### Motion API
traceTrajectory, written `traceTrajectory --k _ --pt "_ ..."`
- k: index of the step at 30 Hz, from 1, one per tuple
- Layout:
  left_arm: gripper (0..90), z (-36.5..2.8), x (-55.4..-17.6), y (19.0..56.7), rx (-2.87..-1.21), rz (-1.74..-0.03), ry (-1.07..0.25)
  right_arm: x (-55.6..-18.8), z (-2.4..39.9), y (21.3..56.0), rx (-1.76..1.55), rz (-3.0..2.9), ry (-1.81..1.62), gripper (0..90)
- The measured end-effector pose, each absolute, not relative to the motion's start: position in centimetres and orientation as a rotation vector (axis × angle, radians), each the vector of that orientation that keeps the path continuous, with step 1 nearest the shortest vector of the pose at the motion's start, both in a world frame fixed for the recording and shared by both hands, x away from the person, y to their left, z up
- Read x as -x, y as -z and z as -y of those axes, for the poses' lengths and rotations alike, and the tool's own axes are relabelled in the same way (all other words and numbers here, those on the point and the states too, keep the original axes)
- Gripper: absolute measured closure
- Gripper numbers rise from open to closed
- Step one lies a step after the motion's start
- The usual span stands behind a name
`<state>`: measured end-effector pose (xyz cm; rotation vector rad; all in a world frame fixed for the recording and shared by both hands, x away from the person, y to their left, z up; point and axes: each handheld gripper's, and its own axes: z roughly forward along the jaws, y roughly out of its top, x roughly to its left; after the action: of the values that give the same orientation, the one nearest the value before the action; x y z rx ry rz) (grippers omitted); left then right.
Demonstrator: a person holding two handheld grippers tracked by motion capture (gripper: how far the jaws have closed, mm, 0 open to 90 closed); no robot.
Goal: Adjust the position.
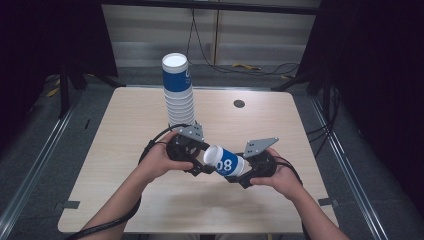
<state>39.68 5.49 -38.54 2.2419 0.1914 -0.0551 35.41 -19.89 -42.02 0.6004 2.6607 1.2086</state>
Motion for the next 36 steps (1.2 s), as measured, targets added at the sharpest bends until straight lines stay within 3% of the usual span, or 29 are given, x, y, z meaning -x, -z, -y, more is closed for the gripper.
traceTrajectory --k 36 --pt "19.5 -4.0 -38.9 39.0 -2.508 -0.076 -0.06 -35.7 19.3 41.5 -0.488 -2.817 -0.885 20.0"
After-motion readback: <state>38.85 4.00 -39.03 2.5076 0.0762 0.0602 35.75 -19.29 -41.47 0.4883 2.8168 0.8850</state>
